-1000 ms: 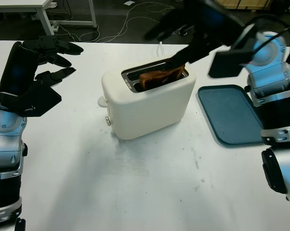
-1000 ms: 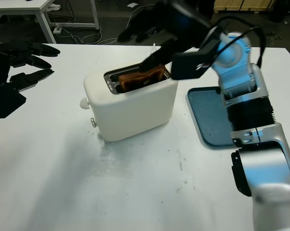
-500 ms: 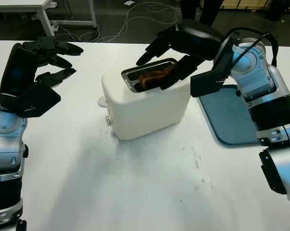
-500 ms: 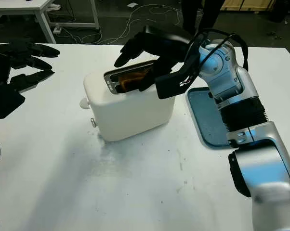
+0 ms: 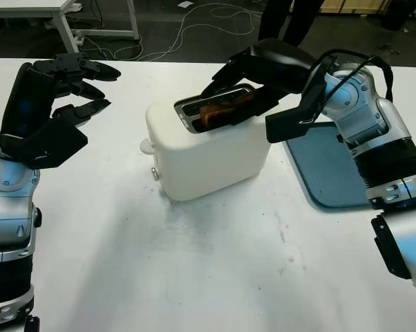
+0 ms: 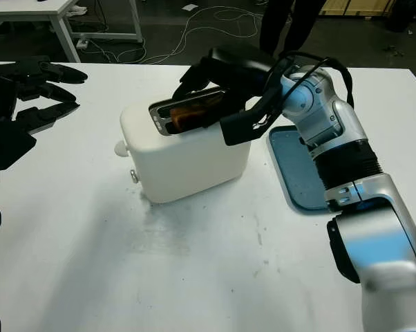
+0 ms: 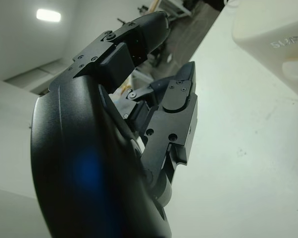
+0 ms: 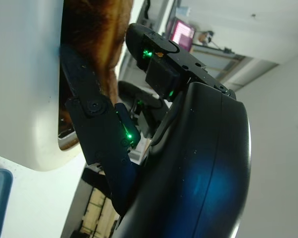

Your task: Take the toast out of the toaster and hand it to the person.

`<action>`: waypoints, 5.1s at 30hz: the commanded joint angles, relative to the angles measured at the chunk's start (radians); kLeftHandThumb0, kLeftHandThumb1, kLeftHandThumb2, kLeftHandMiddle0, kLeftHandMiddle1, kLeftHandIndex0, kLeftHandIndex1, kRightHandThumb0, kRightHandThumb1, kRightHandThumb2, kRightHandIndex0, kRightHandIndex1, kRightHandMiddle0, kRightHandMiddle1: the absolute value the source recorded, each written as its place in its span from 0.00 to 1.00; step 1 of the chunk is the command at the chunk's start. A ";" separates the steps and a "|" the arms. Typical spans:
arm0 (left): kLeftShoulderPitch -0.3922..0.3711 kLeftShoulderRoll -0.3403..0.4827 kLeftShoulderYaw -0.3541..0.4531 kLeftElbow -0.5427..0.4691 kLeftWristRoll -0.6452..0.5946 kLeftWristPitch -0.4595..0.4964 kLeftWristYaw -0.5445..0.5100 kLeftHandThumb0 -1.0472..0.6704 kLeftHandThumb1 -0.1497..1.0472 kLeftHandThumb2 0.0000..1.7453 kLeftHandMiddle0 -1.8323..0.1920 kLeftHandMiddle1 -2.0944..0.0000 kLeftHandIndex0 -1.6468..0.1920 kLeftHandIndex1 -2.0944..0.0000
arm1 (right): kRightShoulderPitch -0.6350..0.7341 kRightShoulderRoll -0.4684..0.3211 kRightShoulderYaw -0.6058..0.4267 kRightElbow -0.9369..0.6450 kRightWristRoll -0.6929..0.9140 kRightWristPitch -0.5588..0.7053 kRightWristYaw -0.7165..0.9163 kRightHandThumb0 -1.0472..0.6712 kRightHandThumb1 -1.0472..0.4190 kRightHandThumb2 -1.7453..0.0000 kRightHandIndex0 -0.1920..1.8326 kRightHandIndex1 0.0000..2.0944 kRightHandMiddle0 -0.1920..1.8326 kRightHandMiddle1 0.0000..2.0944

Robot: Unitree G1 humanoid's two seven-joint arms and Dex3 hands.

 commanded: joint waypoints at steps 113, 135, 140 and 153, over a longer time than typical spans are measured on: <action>0.036 -0.017 0.019 0.044 -0.015 -0.088 0.024 0.64 0.86 0.02 0.58 0.53 0.50 0.73 | -0.019 0.182 -0.664 0.768 0.557 0.424 -0.539 0.46 0.09 0.79 0.55 0.83 0.37 0.83; 0.037 -0.023 0.020 0.043 -0.024 -0.086 0.025 0.62 0.86 0.02 0.59 0.52 0.51 0.72 | -0.038 0.231 -0.664 0.770 0.546 0.463 -0.557 0.49 0.09 0.75 0.48 0.83 0.30 0.83; 0.039 -0.025 0.020 0.031 -0.025 -0.067 0.022 0.62 0.86 0.03 0.59 0.53 0.52 0.72 | -0.036 0.232 -0.660 0.771 0.542 0.457 -0.544 0.49 0.09 0.73 0.48 0.83 0.34 0.83; 0.041 -0.022 0.020 0.037 -0.022 -0.079 0.022 0.63 0.86 0.03 0.59 0.53 0.52 0.71 | -0.029 0.232 -0.654 0.771 0.533 0.448 -0.517 0.49 0.09 0.73 0.46 0.83 0.31 0.83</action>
